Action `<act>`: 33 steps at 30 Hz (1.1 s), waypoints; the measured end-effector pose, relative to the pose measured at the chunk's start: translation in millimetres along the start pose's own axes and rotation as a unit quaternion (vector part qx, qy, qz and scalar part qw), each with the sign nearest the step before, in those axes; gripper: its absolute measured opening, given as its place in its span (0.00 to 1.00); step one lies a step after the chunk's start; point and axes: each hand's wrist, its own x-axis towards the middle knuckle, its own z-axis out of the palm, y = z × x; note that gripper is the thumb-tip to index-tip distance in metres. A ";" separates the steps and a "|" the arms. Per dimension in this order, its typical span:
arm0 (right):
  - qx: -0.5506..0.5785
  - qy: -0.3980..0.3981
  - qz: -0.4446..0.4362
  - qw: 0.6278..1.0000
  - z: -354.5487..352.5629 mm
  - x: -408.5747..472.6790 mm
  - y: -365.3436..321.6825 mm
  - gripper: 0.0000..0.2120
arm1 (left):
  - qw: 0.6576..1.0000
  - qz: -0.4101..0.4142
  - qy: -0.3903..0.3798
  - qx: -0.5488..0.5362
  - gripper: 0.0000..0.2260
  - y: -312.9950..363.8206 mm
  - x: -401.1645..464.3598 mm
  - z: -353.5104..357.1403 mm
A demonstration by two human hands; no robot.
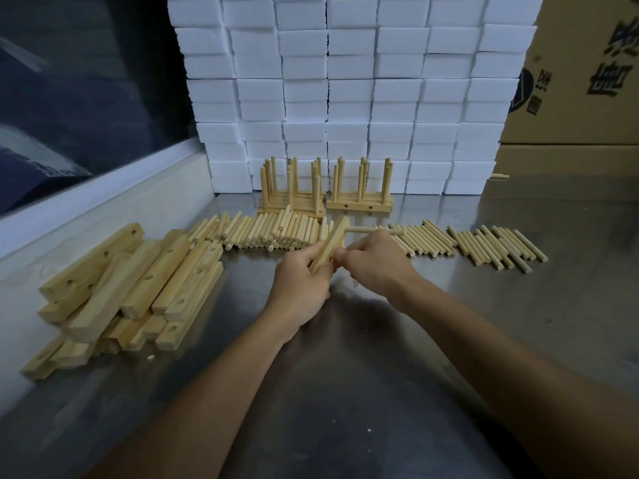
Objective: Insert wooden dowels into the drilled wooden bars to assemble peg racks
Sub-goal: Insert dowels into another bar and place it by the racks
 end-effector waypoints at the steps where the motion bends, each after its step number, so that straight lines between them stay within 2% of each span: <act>1: -0.014 -0.001 -0.015 1.000 0.3 0.7 0.5 0.13 | 1.000 -0.002 0.001 -0.003 0.14 -0.3 0.2 -0.2; 4: -0.094 0.028 -0.084 0.992 2.9 1.7 2.9 0.16 | 1.000 -0.007 -0.001 -0.014 0.16 1.2 0.2 -0.1; 7: -0.212 0.081 -0.190 0.955 6.1 -1.6 5.2 0.14 | 0.998 -0.031 0.017 -0.048 0.22 3.2 0.0 -2.0; 12: -0.259 0.100 -0.265 0.923 -5.3 -2.5 12.6 0.17 | 0.984 -0.088 0.083 -0.127 0.13 2.9 5.7 -7.3; 15: -0.270 0.101 -0.266 0.920 -3.8 -4.7 15.3 0.18 | 0.985 -0.089 0.103 -0.105 0.16 0.8 6.6 -8.3; 18: -0.244 0.097 -0.249 0.932 -0.7 -3.6 14.7 0.16 | 0.988 -0.078 0.095 -0.096 0.17 0.3 5.5 -8.0; 22: -0.193 0.102 -0.234 0.948 1.2 0.3 16.2 0.16 | 0.990 -0.068 0.087 -0.087 0.28 2.2 3.5 -7.7; 23: -0.177 0.105 -0.235 0.950 1.8 1.0 17.0 0.16 | 0.990 -0.066 0.087 -0.086 0.28 1.6 3.3 -7.7; 28: -0.143 0.103 -0.241 0.955 4.4 3.0 21.3 0.15 | 0.989 -0.085 0.079 -0.090 0.13 -3.5 8.1 -6.7; 30: -0.111 0.098 -0.229 0.962 4.6 2.7 24.6 0.13 | 0.984 -0.094 0.084 -0.126 0.10 -3.4 10.7 -7.4; 33: -0.077 0.090 -0.183 0.976 4.3 3.5 30.4 0.16 | 0.970 -0.113 0.146 -0.157 0.08 -4.8 15.0 -11.0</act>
